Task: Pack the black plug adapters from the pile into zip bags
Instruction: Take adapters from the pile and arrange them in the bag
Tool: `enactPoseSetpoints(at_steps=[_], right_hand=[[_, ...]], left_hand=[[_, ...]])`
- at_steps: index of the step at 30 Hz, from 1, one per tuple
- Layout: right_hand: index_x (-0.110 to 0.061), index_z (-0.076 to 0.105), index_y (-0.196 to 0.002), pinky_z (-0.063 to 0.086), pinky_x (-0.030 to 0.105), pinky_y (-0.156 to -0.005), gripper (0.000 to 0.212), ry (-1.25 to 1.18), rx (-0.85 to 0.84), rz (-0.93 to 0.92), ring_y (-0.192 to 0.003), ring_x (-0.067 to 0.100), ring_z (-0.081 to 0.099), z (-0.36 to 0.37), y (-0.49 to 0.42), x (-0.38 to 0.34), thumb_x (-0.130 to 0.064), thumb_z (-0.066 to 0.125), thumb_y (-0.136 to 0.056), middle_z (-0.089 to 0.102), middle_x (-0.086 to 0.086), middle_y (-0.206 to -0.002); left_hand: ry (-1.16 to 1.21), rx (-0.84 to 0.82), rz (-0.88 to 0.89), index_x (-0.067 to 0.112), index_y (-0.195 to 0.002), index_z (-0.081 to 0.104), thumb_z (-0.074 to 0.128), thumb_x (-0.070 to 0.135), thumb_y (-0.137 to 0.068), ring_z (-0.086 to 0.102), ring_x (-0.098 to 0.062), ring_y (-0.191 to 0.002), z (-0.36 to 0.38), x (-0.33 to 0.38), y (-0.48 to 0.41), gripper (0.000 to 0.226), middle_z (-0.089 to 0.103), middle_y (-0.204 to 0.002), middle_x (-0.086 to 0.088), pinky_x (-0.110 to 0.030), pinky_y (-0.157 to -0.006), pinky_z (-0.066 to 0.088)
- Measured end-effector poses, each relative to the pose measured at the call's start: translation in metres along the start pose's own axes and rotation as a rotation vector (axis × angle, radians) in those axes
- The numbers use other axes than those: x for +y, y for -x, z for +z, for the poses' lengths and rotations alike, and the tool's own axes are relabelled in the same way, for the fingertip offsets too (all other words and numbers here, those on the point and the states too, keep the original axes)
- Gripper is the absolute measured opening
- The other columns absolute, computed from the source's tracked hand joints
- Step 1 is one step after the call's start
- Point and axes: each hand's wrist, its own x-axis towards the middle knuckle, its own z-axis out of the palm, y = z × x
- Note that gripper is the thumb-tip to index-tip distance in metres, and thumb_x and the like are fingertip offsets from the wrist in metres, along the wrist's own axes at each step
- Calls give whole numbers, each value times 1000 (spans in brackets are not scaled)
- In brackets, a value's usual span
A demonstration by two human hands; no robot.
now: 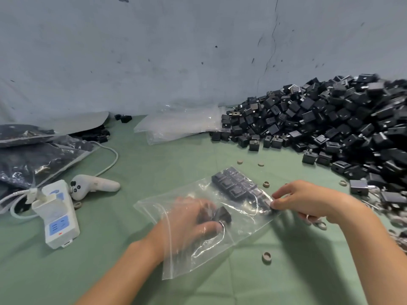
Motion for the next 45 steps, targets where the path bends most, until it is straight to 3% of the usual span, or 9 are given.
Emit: enactPoseSetpoints(at_steps=[6, 10, 13, 16, 19, 23, 30, 36, 45], right_hand=[[-38, 67, -94, 38, 25, -48, 11, -3, -28, -40, -49, 22, 48, -1, -4, 2, -31, 67, -86, 54, 6, -60], [-40, 64, -92, 38, 27, -51, 13, -11, -32, -41, -46, 21, 46, -1, -7, 4, -30, 68, -86, 52, 5, -56], [-40, 66, -91, 38, 27, -52, 11, -17, -32, -46, -46, 21, 46, -1, -8, 5, -30, 67, -86, 51, 5, -54], [-41, 68, -90, 38, 31, -56, 11, -37, -23, -37, -47, 22, 45, 0, -8, 6, -30, 67, -86, 50, 4, -53], [-41, 68, -91, 38, 26, -50, 11, -26, -16, -48, -47, 22, 46, 1, -9, 7, -30, 67, -87, 50, 4, -54], [-40, 68, -91, 39, 27, -49, 12, -21, -18, -58, -51, 24, 47, 1, -9, 6, -29, 66, -87, 52, 6, -60], [-40, 67, -90, 40, 26, -48, 15, -28, -24, -63, -54, 24, 49, 1, -11, 8, -26, 65, -87, 54, 8, -66], [-45, 70, -80, 40, 32, -56, 22, -71, -24, -24, -53, 23, 46, 3, -14, 13, -25, 63, -82, 51, 4, -57], [-29, 70, -86, 38, 33, -60, 6, -60, -4, 23, -46, 20, 42, 4, -15, 14, -31, 64, -87, 48, 0, -44]], left_hand=[[-177, 18, 36, 60, -130, 43, 33, 88, -80, 28, 22, -106, 7, -3, -8, 58, 41, -90, 41, -21, -83, 31], [-138, -110, 32, 73, -138, 11, 37, 79, -86, 50, 1, -95, 9, 2, -9, 58, 54, -116, 11, -23, -91, 45], [38, -24, 110, 29, -154, 24, 63, 47, -90, 55, -11, -109, 6, 23, -13, 77, 63, -115, -22, -34, -102, 47], [173, 31, 222, 1, -137, 44, 73, 10, -88, 57, 6, -114, 6, 31, -16, 58, 62, -119, -6, -25, -105, 46], [223, 27, 211, -3, -125, 55, 73, 8, -88, 66, -24, -105, 6, 32, -19, 43, 66, -113, -17, -27, -98, 50], [-9, 140, 286, 8, -109, 72, 82, 29, -79, 62, -13, -99, 11, 38, -25, 37, 71, -104, -1, -14, -94, 40], [28, 100, 185, 18, -124, 67, 76, 25, -86, 59, -16, -102, 15, 43, -32, 40, 65, -111, -2, -25, -91, 49], [202, 28, 105, 19, -119, 65, 75, 21, -88, 53, 26, -91, 17, 46, -26, 33, 57, -97, 30, -1, -82, 40], [-35, -8, -74, 25, -89, 53, 69, 49, -86, 53, -1, -77, 20, 49, -34, 29, 55, -88, 17, -13, -70, 44]])
